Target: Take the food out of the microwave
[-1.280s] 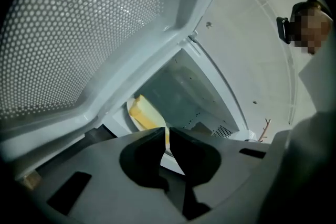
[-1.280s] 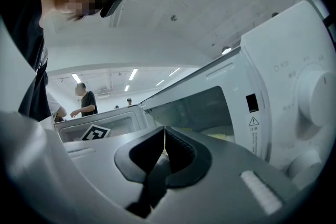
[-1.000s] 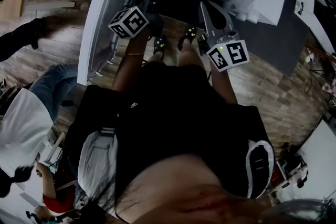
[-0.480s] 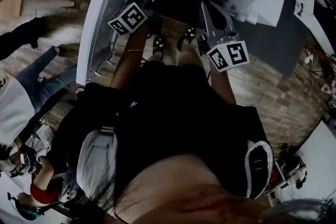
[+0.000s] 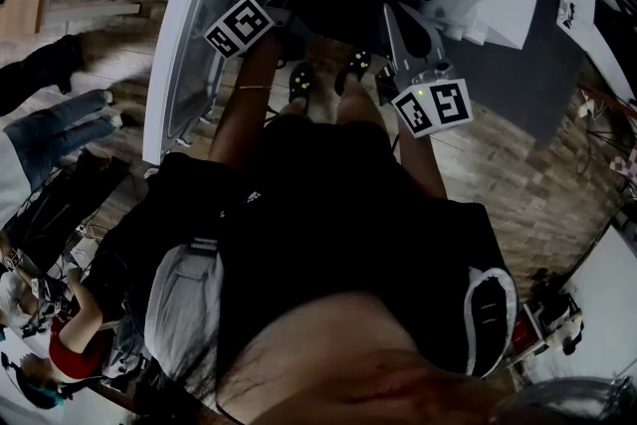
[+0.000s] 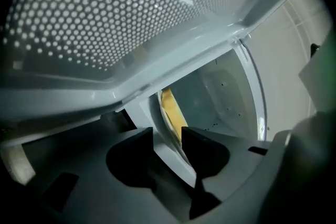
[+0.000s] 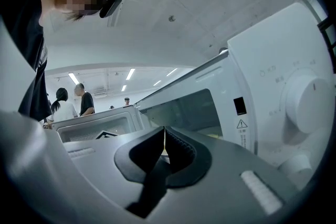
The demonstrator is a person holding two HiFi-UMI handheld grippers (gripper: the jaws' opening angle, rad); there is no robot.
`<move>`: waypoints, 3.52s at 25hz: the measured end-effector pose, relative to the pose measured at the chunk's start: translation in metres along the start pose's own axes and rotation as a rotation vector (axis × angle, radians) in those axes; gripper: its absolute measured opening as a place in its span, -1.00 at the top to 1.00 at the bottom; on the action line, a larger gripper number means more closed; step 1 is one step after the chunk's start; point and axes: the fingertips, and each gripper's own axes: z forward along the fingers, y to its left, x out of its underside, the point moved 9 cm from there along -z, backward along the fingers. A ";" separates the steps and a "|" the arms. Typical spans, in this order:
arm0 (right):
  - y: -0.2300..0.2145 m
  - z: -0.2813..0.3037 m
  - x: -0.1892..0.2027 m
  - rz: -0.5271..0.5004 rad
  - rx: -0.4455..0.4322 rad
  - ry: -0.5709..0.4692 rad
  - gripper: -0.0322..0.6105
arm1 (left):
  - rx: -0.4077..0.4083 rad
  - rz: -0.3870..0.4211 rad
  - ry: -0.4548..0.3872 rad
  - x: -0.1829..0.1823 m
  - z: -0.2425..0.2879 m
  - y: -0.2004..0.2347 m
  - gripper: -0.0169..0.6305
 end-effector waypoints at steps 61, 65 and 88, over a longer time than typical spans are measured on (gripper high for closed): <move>0.015 -0.011 0.006 0.015 0.052 -0.001 0.90 | 0.048 -0.345 -0.081 0.014 -0.011 -0.011 0.91; 0.018 -0.012 0.006 0.013 0.055 -0.004 0.90 | 0.058 -0.353 -0.072 0.016 -0.014 -0.014 0.91; 0.042 -0.017 0.013 0.008 0.068 -0.015 0.90 | 0.099 -0.361 -0.015 0.023 -0.046 -0.014 0.90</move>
